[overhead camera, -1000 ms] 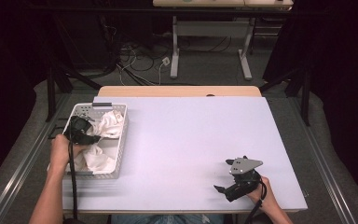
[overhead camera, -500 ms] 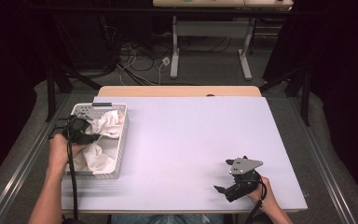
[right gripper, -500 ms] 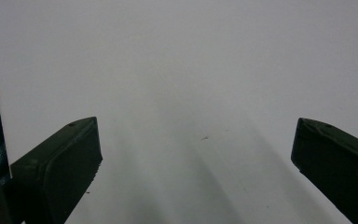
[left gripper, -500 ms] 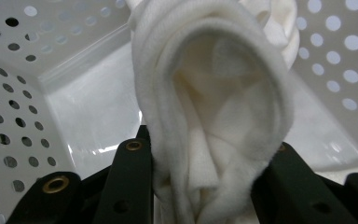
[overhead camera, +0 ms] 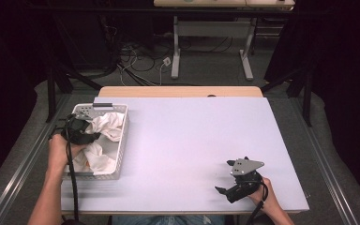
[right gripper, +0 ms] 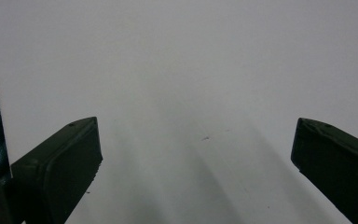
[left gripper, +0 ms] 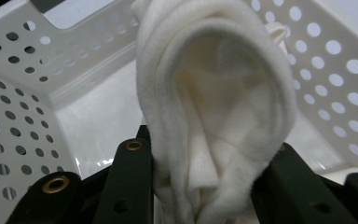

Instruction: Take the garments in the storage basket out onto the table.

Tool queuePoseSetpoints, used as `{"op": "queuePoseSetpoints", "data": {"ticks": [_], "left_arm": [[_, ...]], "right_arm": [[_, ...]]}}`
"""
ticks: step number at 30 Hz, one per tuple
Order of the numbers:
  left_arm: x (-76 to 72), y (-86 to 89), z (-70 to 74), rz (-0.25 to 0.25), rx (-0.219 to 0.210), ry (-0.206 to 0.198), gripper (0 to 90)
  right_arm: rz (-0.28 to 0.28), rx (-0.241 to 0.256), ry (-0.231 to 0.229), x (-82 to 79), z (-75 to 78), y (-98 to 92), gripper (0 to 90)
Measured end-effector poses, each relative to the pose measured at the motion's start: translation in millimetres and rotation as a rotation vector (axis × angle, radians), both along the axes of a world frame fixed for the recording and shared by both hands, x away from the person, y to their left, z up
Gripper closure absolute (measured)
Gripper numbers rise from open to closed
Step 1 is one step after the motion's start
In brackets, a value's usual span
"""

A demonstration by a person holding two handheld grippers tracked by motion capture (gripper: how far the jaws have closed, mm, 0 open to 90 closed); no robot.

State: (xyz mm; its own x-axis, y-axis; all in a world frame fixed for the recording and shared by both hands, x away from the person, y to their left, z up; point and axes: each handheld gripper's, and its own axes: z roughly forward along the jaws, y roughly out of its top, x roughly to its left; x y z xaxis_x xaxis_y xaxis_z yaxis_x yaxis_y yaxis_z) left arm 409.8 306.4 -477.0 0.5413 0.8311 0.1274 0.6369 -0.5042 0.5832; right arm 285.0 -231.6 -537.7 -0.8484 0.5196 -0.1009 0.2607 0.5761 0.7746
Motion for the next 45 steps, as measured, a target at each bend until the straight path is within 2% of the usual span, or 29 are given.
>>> {"op": "queuePoseSetpoints", "data": {"ticks": [8, 12, 13, 15, 23, 24, 25, 37, 45], "left_arm": [[-5.0, -3.6, 6.8, -0.007, -0.013, -0.038, 68.4], [-6.9, -5.3, 10.0, -0.019, -0.008, -0.042, 68.4], [-7.4, -5.7, 10.1, -0.017, -0.013, -0.054, 68.5], [-8.5, -5.8, 12.1, -0.02, -0.009, -0.052, 68.5], [-11.8, -7.1, 16.6, -0.026, -0.018, -0.083, 68.6], [-12.3, -7.0, 18.2, -0.03, -0.013, -0.073, 68.6], [-12.8, -7.5, 17.9, -0.028, -0.019, -0.088, 68.6], [-17.7, -9.5, 25.0, -0.037, -0.023, -0.141, 68.7], [-20.9, -9.1, 30.9, -0.044, -0.029, -0.151, 68.7]], "right_arm": [[-0.001, -0.004, 0.0, 0.1, 0.1, 0.0, 1.3], [0.0, -0.005, 0.001, 0.2, -0.1, 0.0, 1.3], [-0.002, -0.005, 0.0, 0.0, 0.0, 0.1, 1.4], [-0.002, -0.005, 0.0, 0.1, 0.0, 0.0, 1.4], [-0.001, -0.005, 0.0, 0.1, 0.0, 0.1, 1.4], [-0.002, -0.005, 0.0, 0.0, 0.1, 0.1, 1.4], [-0.002, -0.006, -0.001, 0.1, 0.1, 0.1, 1.4], [-0.001, -0.005, 0.0, 0.2, 0.0, 0.1, 1.4], [-0.001, -0.006, -0.001, 0.1, 0.0, 0.3, 1.4]]}}
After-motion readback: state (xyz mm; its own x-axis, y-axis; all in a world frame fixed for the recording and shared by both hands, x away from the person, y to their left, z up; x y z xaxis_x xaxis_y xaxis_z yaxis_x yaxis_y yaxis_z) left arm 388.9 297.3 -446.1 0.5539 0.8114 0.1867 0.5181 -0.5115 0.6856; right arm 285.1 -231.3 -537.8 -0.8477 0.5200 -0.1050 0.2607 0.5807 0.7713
